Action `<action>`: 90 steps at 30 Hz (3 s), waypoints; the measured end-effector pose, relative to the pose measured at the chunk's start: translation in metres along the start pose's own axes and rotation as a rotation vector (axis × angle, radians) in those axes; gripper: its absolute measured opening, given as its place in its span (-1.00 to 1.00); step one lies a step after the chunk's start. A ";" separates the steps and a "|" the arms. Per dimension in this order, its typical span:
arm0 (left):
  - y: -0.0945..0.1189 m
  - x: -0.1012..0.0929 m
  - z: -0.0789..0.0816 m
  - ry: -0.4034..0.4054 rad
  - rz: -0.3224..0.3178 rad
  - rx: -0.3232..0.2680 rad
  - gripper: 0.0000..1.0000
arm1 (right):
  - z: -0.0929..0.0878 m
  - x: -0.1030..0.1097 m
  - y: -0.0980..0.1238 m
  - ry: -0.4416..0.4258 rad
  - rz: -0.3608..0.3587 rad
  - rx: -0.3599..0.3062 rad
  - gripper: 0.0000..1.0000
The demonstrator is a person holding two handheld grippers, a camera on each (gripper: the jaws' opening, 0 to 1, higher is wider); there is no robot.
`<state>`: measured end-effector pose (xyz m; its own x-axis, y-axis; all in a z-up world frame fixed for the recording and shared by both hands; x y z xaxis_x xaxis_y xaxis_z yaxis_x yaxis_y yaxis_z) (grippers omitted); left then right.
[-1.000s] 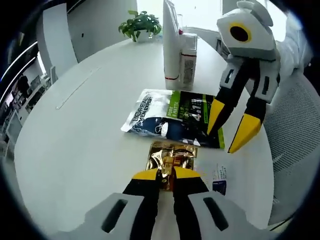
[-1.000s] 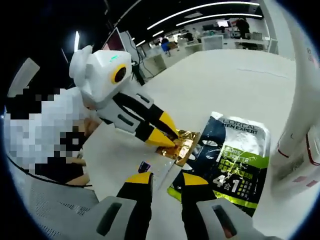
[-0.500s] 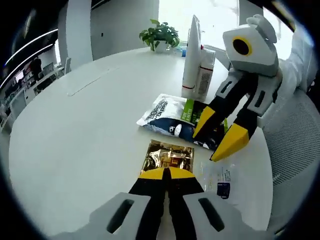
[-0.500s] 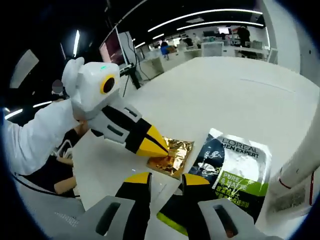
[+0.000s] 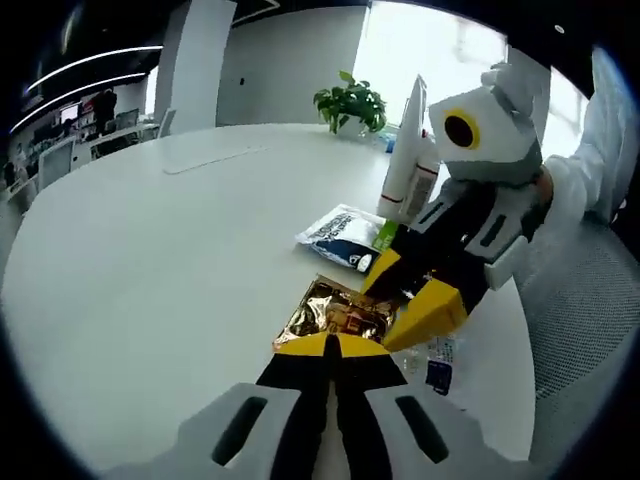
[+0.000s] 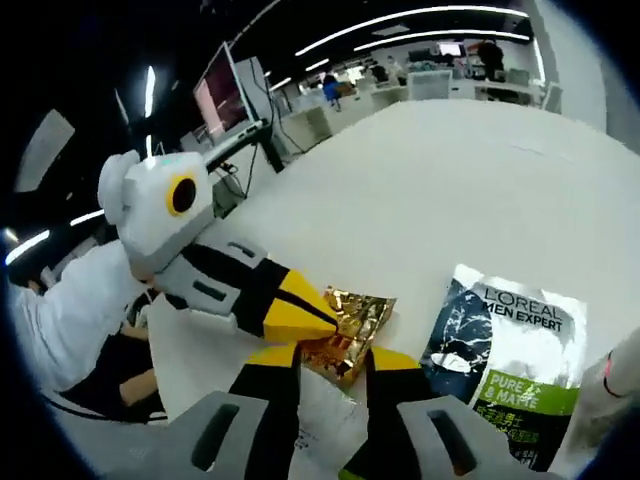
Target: Arrange the skincare products in the storage area until every visible bottle or jar stands upright without overlapping.
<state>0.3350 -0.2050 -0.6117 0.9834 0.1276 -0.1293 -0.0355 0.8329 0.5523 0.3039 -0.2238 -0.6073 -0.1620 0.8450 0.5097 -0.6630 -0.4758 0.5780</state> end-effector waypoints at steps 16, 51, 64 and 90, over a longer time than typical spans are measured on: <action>-0.001 -0.005 0.000 0.004 0.002 -0.009 -1.00 | -0.002 0.004 0.004 -0.147 0.022 -0.081 -1.00; 0.030 -0.049 0.089 -0.968 -0.048 0.222 -0.63 | 0.035 0.038 0.054 0.518 -0.023 -0.059 -1.00; 0.023 -0.060 0.075 -1.019 -0.096 0.290 -0.85 | 0.037 0.036 0.064 0.748 -0.066 0.006 -1.00; 0.036 -0.073 0.087 -0.738 -0.137 0.133 -0.96 | 0.021 0.003 0.082 0.608 -0.112 -0.033 -0.94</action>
<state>0.2776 -0.2309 -0.5109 0.8433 -0.4042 0.3541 0.0713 0.7372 0.6719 0.2644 -0.2655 -0.5458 -0.4716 0.8817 -0.0131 -0.7207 -0.3769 0.5819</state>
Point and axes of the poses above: the point that each gripper's makers call its tool centre point, and the gripper's own axes: y roughly backward along the fingers, x roughly to its left, z roughly out of its top, the point moved 1 cm from there along y, roughly backward along the fingers, and after that the axes turned 7 degrees about z, right-handed, at the moved point
